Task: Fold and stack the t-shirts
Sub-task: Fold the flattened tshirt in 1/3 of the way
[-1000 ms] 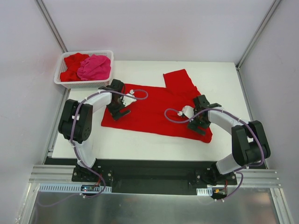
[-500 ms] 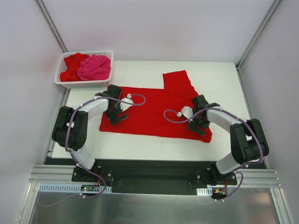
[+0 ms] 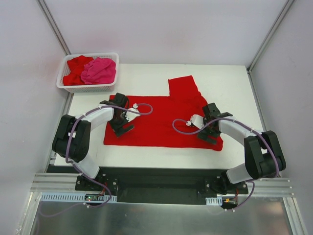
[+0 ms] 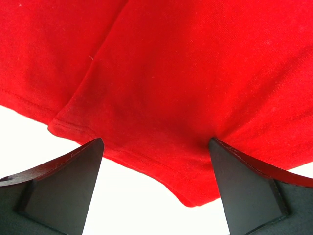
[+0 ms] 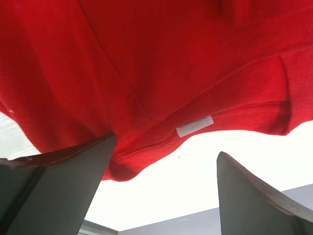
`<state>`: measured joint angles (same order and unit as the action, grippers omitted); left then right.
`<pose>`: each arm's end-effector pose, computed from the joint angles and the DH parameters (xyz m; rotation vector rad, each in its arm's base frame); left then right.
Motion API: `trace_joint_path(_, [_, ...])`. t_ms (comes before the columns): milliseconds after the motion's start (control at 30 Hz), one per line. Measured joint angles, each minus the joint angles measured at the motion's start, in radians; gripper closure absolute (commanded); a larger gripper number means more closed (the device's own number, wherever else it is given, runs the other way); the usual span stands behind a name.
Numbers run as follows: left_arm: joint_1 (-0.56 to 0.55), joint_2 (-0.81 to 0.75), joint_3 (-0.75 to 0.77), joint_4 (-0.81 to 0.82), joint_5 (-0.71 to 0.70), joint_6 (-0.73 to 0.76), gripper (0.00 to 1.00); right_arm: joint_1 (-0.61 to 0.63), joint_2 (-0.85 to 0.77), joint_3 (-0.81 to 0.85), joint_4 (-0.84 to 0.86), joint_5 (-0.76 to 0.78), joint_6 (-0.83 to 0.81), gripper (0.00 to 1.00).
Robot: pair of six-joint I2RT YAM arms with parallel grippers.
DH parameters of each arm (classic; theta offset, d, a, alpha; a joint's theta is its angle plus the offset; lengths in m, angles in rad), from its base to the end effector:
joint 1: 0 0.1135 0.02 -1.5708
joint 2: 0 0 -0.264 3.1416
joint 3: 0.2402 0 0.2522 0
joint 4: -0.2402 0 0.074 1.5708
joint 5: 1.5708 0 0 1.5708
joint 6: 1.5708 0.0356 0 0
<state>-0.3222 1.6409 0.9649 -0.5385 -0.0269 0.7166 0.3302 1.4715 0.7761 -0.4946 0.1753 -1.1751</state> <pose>0.2899 -0.0958 0.1677 1.3811 2.4291 0.1354 0.2488 0.0787 0.1641 -1.9004 2.0993 -0.4507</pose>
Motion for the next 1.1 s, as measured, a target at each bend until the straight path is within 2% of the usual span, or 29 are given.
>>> trace_joint_path(800, [-0.026, -0.045, -0.047, -0.040, 0.018, -0.026, 0.08, 0.046, -0.129, -0.099, -0.127, -0.009, 0.055, 0.09])
trace_joint_path(1000, [-0.025, -0.082, 0.020, -0.101, 0.017, -0.031, 0.08, 0.045, -0.146, 0.048, -0.216, 0.001, 0.134, 0.12])
trace_joint_path(1100, [-0.026, -0.083, 0.132, -0.098, 0.018, -0.047, 0.07, 0.046, -0.122, 0.206, -0.206, 0.000, 0.199, 0.26])
